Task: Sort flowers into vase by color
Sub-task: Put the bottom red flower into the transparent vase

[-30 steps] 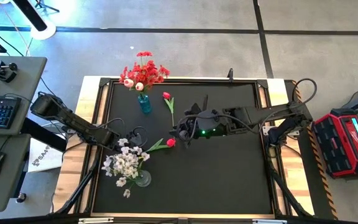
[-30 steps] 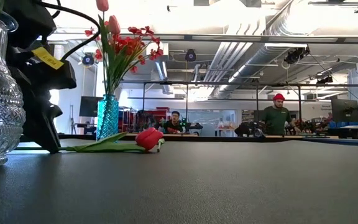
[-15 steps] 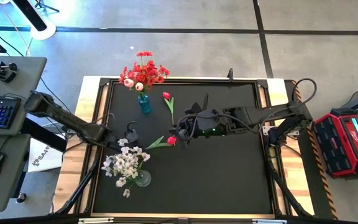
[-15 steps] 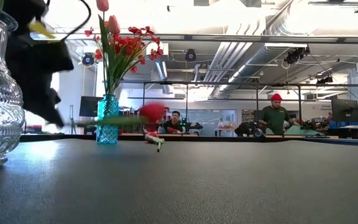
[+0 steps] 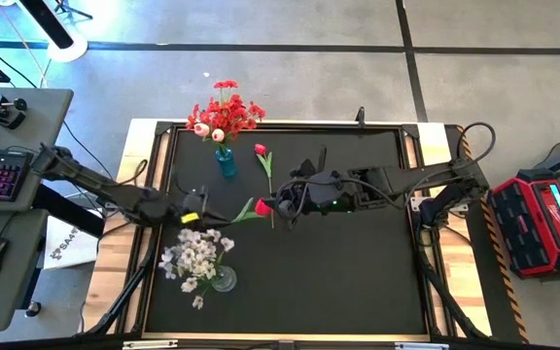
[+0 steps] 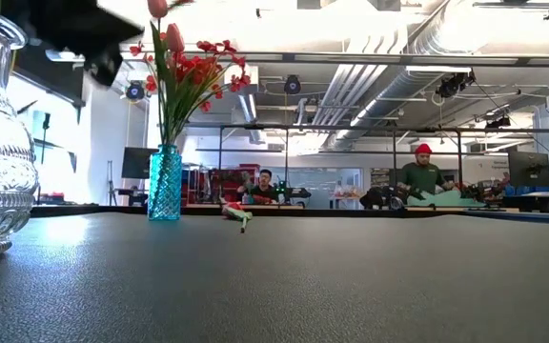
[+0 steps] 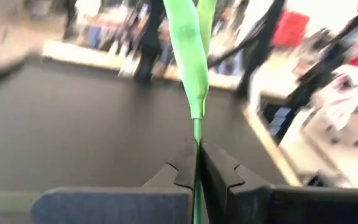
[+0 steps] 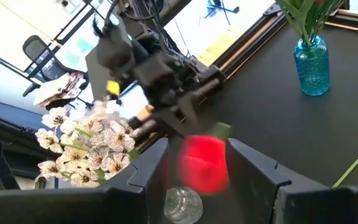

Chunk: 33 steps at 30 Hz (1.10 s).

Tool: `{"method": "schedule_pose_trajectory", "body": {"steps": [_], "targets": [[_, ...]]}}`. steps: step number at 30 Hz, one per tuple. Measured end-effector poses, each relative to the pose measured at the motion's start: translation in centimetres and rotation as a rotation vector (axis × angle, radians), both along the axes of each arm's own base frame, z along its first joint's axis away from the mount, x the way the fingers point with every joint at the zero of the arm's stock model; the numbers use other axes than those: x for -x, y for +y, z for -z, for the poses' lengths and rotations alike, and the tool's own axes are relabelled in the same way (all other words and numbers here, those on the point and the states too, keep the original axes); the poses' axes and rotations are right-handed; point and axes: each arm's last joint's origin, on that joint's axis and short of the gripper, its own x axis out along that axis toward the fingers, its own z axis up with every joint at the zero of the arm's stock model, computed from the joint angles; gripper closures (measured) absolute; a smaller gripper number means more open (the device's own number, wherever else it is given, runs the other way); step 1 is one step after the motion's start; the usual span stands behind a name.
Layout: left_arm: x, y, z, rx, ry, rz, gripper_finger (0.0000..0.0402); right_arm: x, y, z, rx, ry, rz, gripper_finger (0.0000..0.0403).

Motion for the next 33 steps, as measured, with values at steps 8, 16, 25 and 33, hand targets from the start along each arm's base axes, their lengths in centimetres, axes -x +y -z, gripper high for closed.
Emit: {"method": "schedule_pose_trajectory", "body": {"steps": [8,16,25,33], "targets": [[-0.2,-0.5,-2.6,0.031,-0.264,0.146,0.0401,0.0,0.0,0.0,-0.014,-0.005,0.012,0.0259],[-0.6,-0.7,-3.4,-0.055,-0.394,0.141,0.0401,0.0,-0.1,0.1,-0.008,0.000,0.036,0.0259],[-0.5,-0.7,-4.1,-0.123,-0.488,0.128,0.0401,1.3,-0.6,1.8,-0.025,0.199,0.156,0.0259],[-1.4,-1.3,-4.6,-0.048,-0.652,0.203,0.0401,1.3,-0.4,1.8,-0.099,0.194,0.149,0.0259]]}}
